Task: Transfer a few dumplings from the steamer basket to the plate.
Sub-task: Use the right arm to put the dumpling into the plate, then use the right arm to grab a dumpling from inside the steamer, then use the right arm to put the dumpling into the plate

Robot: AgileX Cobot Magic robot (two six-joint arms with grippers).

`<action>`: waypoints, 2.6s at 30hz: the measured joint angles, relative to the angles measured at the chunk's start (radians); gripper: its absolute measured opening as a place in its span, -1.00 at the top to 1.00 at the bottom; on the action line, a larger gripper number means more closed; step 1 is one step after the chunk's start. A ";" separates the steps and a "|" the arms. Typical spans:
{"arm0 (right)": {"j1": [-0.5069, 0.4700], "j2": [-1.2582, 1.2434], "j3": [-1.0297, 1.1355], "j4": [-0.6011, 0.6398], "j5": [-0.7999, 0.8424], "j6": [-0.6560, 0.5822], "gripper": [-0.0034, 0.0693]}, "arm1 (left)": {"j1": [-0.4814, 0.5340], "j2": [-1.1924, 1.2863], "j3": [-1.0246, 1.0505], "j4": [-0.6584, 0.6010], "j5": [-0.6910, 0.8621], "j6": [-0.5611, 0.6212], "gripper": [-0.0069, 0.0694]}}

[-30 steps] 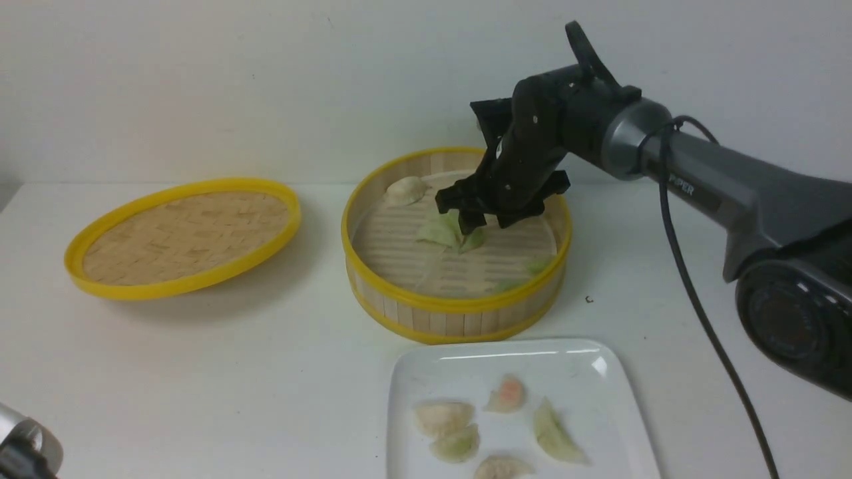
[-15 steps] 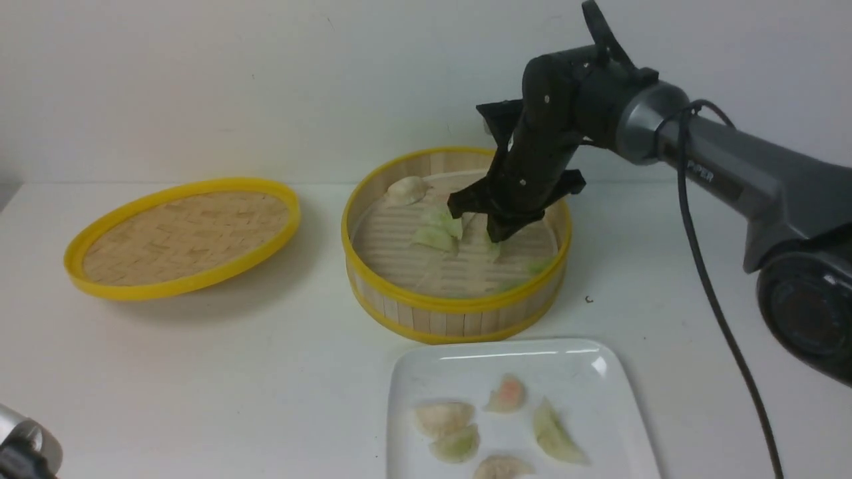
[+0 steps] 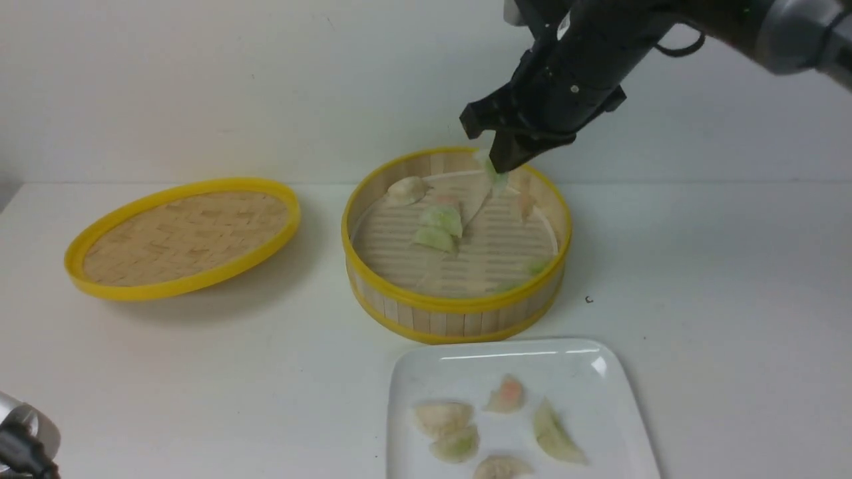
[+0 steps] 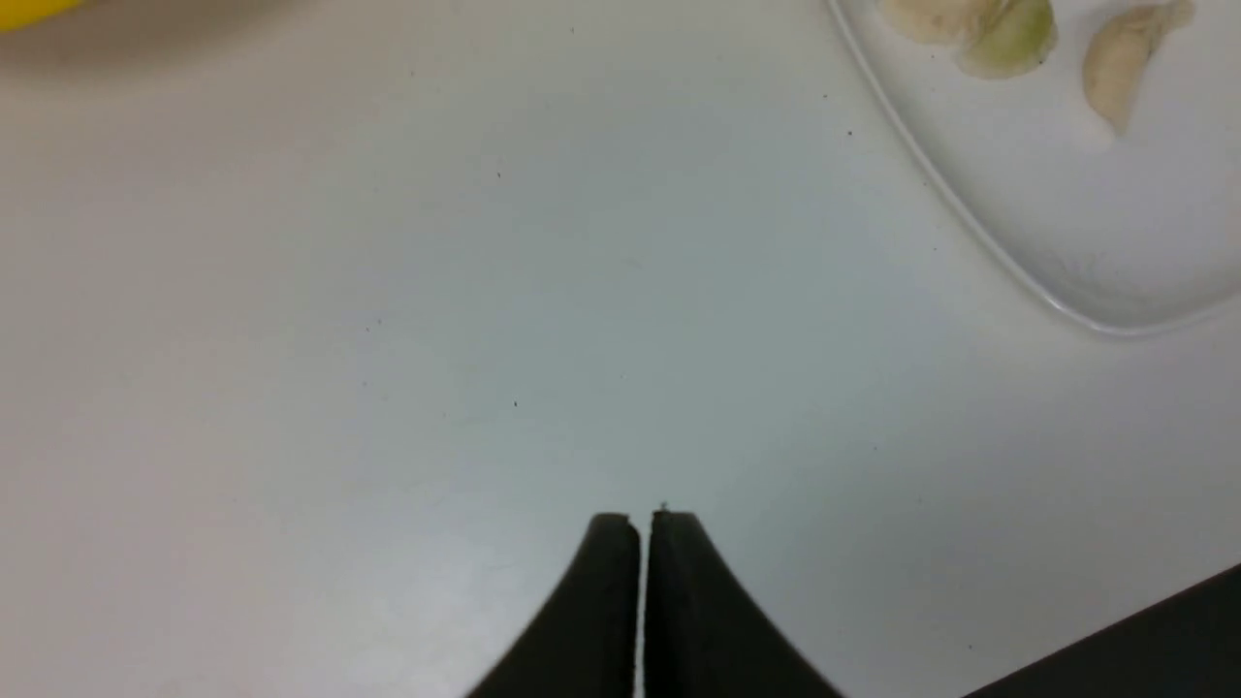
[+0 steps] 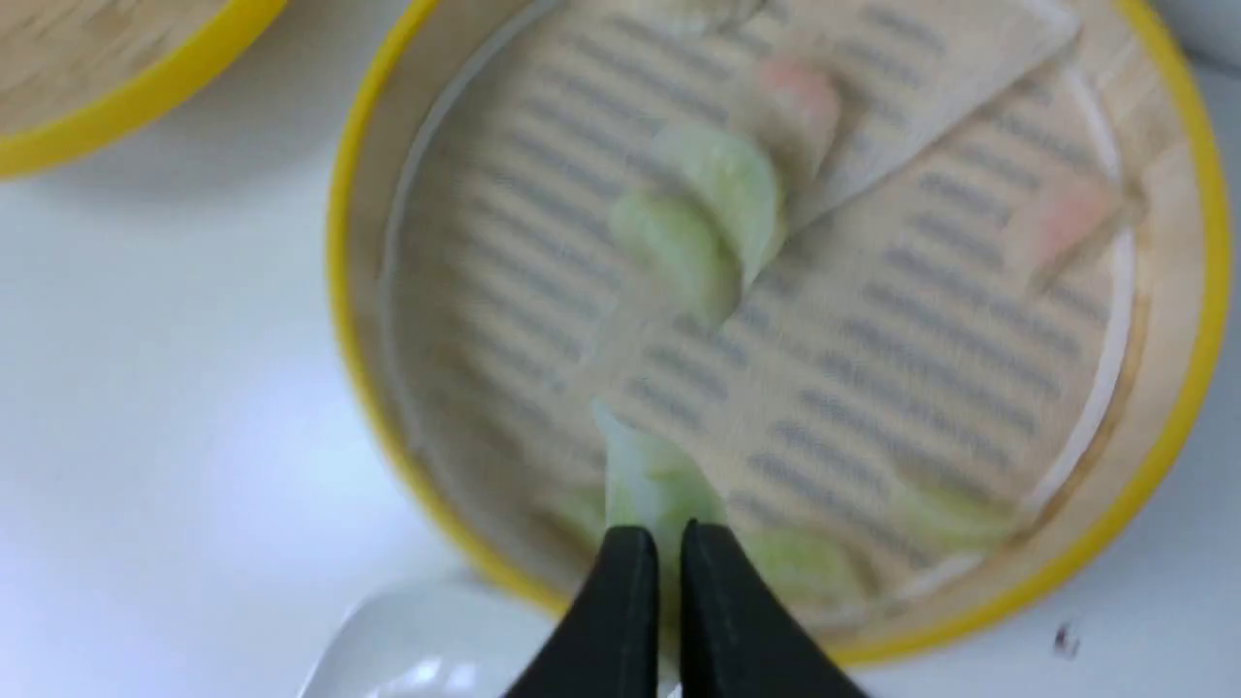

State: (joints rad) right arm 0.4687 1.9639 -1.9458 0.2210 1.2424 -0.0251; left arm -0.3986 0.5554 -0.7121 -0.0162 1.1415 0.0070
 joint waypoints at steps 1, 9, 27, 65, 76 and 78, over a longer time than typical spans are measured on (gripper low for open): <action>0.013 -0.032 0.054 0.003 0.000 -0.010 0.89 | 0.000 0.000 0.001 0.001 -0.002 0.000 0.83; 0.123 -0.092 0.436 0.037 0.000 -0.015 0.89 | 0.000 0.000 0.002 0.002 -0.050 0.000 0.83; 0.136 0.035 0.046 -0.221 -0.010 0.035 -0.26 | 0.000 0.000 0.002 0.005 -0.053 0.000 0.83; 0.078 0.298 -0.054 -0.313 -0.010 -0.040 0.20 | 0.000 0.000 0.002 0.006 -0.028 0.000 0.83; 0.078 0.153 -0.101 -0.257 -0.002 -0.024 0.20 | 0.000 0.000 0.002 0.016 -0.032 0.000 0.83; 0.078 0.119 -0.075 -0.213 -0.002 -0.021 0.20 | 0.000 0.000 0.002 0.016 -0.033 0.000 0.83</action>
State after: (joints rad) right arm 0.5463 2.0828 -2.0211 0.0079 1.2400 -0.0456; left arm -0.3986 0.5554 -0.7101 0.0000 1.1085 0.0070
